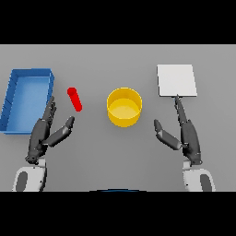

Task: Pick up the red beaker and tilt it to pour out 1 green nut into yellow bowl. Pick up the yellow bowl and place it on the metallic measuring scale.

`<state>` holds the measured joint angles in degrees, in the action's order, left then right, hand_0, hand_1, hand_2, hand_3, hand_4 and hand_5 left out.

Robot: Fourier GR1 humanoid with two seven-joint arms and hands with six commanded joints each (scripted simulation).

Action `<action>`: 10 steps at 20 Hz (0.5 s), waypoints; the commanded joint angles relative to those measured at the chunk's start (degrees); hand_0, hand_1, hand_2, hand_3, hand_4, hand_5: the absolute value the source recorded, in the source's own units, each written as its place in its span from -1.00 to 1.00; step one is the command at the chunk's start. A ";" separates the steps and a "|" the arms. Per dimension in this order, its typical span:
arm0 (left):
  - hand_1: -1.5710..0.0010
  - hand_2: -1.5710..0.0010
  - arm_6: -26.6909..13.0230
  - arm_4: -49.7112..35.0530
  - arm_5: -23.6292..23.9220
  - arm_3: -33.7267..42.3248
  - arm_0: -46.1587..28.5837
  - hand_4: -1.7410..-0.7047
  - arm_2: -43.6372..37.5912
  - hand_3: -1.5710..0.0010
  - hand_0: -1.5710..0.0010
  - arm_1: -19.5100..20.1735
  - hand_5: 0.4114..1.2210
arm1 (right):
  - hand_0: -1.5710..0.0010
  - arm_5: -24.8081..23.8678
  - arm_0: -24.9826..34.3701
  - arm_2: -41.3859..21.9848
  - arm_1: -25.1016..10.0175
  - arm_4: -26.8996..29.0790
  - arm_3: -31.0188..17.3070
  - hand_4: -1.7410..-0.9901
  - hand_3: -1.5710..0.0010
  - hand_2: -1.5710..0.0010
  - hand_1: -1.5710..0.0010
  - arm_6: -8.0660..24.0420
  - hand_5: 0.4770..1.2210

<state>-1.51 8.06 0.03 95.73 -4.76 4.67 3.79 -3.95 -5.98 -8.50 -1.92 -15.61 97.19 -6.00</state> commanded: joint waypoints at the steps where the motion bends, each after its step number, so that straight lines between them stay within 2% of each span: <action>1: 1.00 1.00 1.39 0.51 0.25 -1.16 0.70 0.25 -0.07 1.00 1.00 0.04 -0.49 | 1.00 -0.12 -0.69 -0.26 -0.12 -0.54 0.22 0.63 1.00 1.00 1.00 -0.11 -0.53; 5: 1.00 1.00 4.34 1.16 0.99 -9.32 6.70 0.16 -1.16 1.00 1.00 -0.64 -0.45 | 1.00 0.69 -0.20 0.15 0.39 1.38 0.70 0.52 1.00 1.00 1.00 0.57 -0.53; 6: 1.00 1.00 3.98 1.28 1.66 -11.37 8.92 0.15 -1.88 1.00 1.00 -0.69 -0.45 | 1.00 0.95 0.68 0.87 0.02 2.05 0.13 0.49 1.00 1.00 1.00 1.29 -0.52; 7: 1.00 1.00 5.37 1.63 1.94 -12.97 9.70 0.13 -2.00 1.00 1.00 -0.78 -0.44 | 1.00 0.86 0.15 0.41 0.34 1.69 -0.10 0.46 1.00 1.00 1.00 0.18 -0.51; 10: 1.00 1.00 5.11 1.59 2.64 -18.06 14.44 0.14 -3.54 1.00 1.00 -0.44 -0.46 | 1.00 0.98 -0.35 0.64 0.40 2.23 0.27 0.38 1.00 1.00 1.00 -0.34 -0.49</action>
<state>3.42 9.65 2.68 77.69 9.72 1.13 3.35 -2.97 -6.33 -7.85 -1.52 -13.38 97.46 -6.37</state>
